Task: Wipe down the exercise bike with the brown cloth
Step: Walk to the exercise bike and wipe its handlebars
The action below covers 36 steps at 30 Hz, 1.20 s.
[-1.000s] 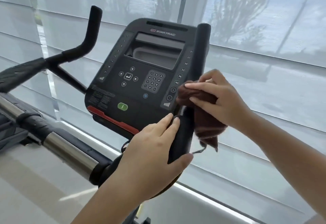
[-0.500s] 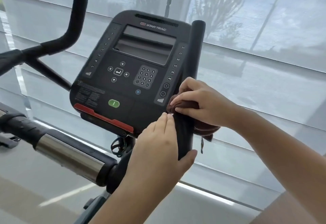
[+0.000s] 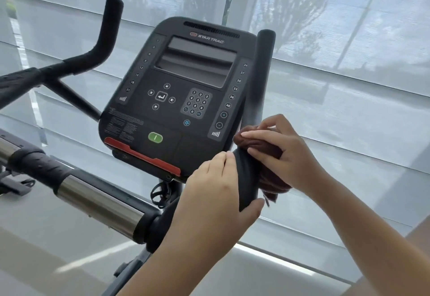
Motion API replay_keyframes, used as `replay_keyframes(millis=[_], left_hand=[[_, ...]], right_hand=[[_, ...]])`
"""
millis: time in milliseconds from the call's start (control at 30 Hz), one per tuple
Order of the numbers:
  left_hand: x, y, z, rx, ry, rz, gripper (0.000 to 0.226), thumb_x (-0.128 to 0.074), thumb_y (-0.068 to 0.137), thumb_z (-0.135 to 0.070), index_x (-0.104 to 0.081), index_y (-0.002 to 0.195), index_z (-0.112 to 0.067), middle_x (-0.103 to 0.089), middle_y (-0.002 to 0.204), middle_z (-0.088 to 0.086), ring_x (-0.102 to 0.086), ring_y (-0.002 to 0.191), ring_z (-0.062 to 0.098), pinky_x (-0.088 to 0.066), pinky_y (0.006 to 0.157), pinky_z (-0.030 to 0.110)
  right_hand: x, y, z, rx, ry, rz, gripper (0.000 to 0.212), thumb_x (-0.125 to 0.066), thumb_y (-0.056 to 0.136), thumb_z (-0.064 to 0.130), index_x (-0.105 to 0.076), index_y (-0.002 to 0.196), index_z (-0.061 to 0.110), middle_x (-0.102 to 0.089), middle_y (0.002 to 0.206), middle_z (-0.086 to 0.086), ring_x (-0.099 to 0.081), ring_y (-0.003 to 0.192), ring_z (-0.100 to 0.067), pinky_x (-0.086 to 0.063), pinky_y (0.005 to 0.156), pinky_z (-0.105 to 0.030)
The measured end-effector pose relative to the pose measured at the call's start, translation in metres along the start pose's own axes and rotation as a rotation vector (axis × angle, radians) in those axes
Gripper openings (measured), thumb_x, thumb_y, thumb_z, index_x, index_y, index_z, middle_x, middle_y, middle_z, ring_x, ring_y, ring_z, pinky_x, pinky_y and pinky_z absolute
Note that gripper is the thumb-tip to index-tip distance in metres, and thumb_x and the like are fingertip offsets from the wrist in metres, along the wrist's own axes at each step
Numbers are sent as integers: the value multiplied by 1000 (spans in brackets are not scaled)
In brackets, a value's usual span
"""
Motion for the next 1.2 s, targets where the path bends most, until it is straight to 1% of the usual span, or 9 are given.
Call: replay_keyframes(millis=[100, 233, 367, 600, 733, 867, 1000, 1133, 1200], left_hand=[[-2, -3, -1, -9, 17, 20, 78, -36, 72, -62, -56, 122, -5, -64, 113, 2, -62, 98, 17, -49, 79, 27], [3, -1, -3, -32, -31, -31, 93, -25, 67, -69, -34, 141, -13, -44, 138, -5, -40, 123, 12, -28, 98, 21], [7, -3, -5, -29, -11, -50, 91, -26, 68, -69, -38, 139, -13, -46, 138, -4, -42, 122, 13, -22, 95, 18], [7, -2, -9, 20, -4, -72, 88, -31, 66, -66, -38, 138, -15, -47, 132, -8, -42, 119, 7, -27, 94, 16], [9, -1, -14, 51, -20, -85, 83, -38, 65, -65, -40, 135, -19, -48, 125, -12, -46, 111, 5, -33, 89, 16], [10, 14, -25, 39, -42, -66, 65, -47, 77, -54, -40, 132, -20, -46, 120, -11, -47, 106, 7, -41, 92, 24], [4, 26, -25, 62, -58, -118, 58, -54, 78, -45, -48, 128, -15, -52, 119, -7, -48, 106, 5, -38, 89, 16], [2, 24, -20, 92, -98, -150, 59, -55, 69, -43, -55, 121, -15, -58, 112, -8, -46, 100, -3, -33, 81, 0], [3, 23, -21, 90, -96, -151, 60, -55, 69, -46, -55, 121, -15, -57, 111, -10, -44, 99, -5, -31, 81, -4]], right_hand=[[10, 5, -2, 23, 45, 82, 29, -63, 79, 24, -62, 107, 32, -50, 98, -1, -50, 95, -1, -35, 89, -10], [28, 45, -35, -51, 43, -227, 29, -60, 80, 24, -63, 108, 28, -45, 99, -5, -44, 93, 10, -30, 90, -5], [3, 35, -48, -128, 142, -248, 28, -59, 80, 25, -64, 108, 27, -44, 100, -5, -44, 94, 12, -31, 90, -4], [-4, -16, -19, 56, 303, -146, 32, -64, 78, 19, -62, 110, 26, -47, 99, 1, -46, 96, 6, -32, 89, -7], [29, 30, -48, 11, 263, -379, 32, -62, 82, 18, -63, 114, 19, -45, 101, -5, -46, 94, 5, -35, 93, -11], [21, 65, -72, -55, 153, -352, 34, -59, 82, 28, -65, 114, 18, -41, 105, -2, -52, 100, -18, -41, 97, -28], [-1, 25, -63, -55, 318, -322, 30, -59, 81, 25, -66, 111, 22, -44, 102, -2, -47, 96, 4, -36, 93, -12], [2, 1, -53, 53, 412, -250, 29, -62, 80, 20, -65, 109, 23, -46, 100, -4, -46, 95, 5, -33, 90, -8], [16, 20, -62, 41, 393, -360, 30, -62, 81, 19, -64, 111, 19, -44, 102, -5, -45, 95, 7, -34, 91, -9]])
Point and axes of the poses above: each hand's wrist, its own y-axis towards the middle knuckle, its own x-axis out of the back of the hand, z = x × y, the point moved 6 cm from there along y, towards the middle knuckle
